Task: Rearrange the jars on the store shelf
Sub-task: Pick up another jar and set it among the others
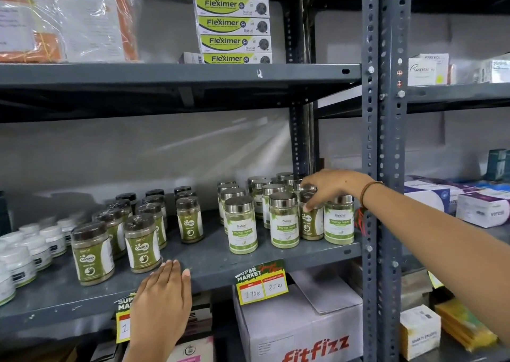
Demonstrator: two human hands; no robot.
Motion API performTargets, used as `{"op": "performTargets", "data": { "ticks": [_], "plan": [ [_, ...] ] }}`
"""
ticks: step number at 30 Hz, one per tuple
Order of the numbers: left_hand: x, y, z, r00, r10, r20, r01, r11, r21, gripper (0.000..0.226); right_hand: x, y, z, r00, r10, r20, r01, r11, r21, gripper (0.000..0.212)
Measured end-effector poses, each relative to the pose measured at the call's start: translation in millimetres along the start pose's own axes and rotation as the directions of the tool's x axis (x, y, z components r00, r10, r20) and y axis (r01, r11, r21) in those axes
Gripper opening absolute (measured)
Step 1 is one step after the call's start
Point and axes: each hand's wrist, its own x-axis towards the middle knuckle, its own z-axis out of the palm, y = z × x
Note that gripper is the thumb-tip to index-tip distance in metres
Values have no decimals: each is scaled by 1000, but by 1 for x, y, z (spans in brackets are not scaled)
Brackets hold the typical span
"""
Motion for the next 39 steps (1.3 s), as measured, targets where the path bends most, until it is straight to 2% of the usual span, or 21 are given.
{"op": "performTargets", "data": {
  "ticks": [4,10,16,21,24,29,35,39],
  "plan": [
    [1,0,1,1000,-5,1,5,1000,17,64,12,0,2,996,-5,88,3,1000,29,81],
    [0,1,2,1000,-14,-2,14,1000,22,62,12,2,0,1000,-12,-22,15,989,146,72],
    [-1,1,0,1000,-11,2,11,1000,26,59,1,-14,-37,967,-38,-252,54,997,59,62],
    [-2,2,-3,1000,-5,-6,6,1000,23,58,-11,-55,-69,849,-173,-498,179,983,-37,62],
    [-2,3,-3,1000,5,-14,-5,1000,18,60,-13,-88,-80,800,-256,-543,311,951,9,65],
    [-1,2,-1,1000,10,-22,-10,1000,21,60,-10,-147,-73,789,-402,-465,542,811,220,64],
    [1,-1,4,999,17,-31,-17,1000,18,57,16,-202,-42,816,-555,-161,577,797,177,66],
    [1,-2,5,999,16,-40,-15,1000,13,53,32,-217,-25,817,-572,-72,573,794,202,67]
  ]
}}
